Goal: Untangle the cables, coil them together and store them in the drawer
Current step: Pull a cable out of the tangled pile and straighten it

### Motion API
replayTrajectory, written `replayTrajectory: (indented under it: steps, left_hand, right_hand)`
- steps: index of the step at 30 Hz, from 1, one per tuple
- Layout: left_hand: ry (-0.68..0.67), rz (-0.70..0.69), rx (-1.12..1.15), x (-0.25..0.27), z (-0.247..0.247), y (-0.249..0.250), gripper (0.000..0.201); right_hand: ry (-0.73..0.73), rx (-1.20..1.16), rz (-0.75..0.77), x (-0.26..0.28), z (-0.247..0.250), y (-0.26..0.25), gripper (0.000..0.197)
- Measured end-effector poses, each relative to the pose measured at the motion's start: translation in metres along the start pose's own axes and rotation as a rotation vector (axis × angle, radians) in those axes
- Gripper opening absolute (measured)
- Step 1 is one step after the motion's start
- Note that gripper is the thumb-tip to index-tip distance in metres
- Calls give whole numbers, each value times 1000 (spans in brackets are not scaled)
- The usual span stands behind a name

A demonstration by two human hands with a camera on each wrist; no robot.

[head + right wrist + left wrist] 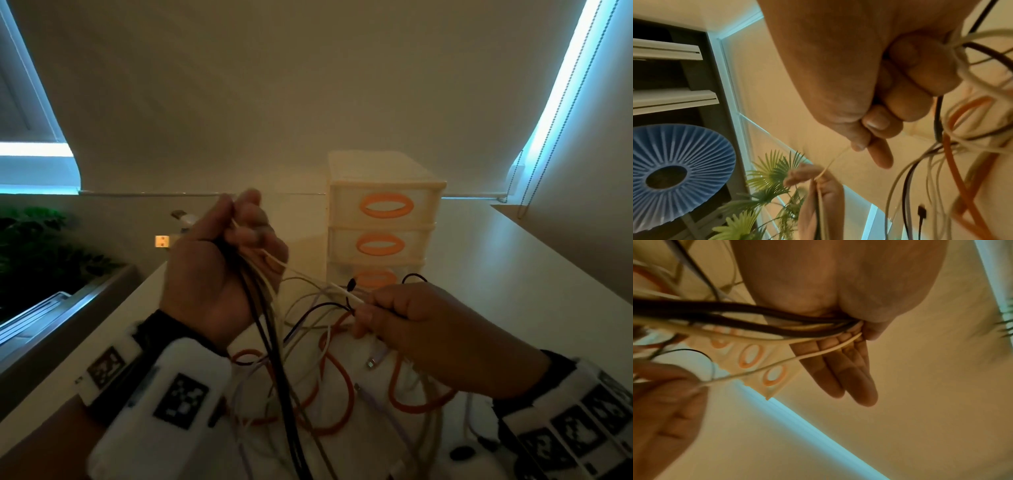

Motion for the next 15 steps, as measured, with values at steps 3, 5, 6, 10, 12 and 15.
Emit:
replayTrajectory:
  steps: [3, 5, 6, 10, 12, 15]
  left_hand:
    - [-131, 1, 82, 0, -1, 23, 54]
    - [-209, 33, 86, 1, -8, 20, 43]
    - [-241, 76, 80, 2, -11, 12, 42]
    - [-300, 252, -50, 3, -15, -28, 53]
    - [-324, 315, -164, 6, -14, -41, 48]
    - [-286, 392, -404, 13, -16, -57, 51]
  right_hand:
    - [13, -51, -58, -2, 17, 13, 35]
    - [89, -167, -114, -2, 29, 24, 36]
    - [132, -235, -131, -2, 32, 28, 37]
    - [347, -563, -141, -5, 42, 33, 36]
    - [412, -760, -107, -6, 42, 29, 33]
    - [461, -806, -79, -9, 39, 21, 33]
Point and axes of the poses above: each hand's wrist, its own x-axis away from the middle knuckle, its own z-axis out of the back of the hand, y = z × x, the point moved 5 cm from there along -x, towards the middle knuckle, and after that the axes turned 2 degrees about -x, right-handed, at the moved point
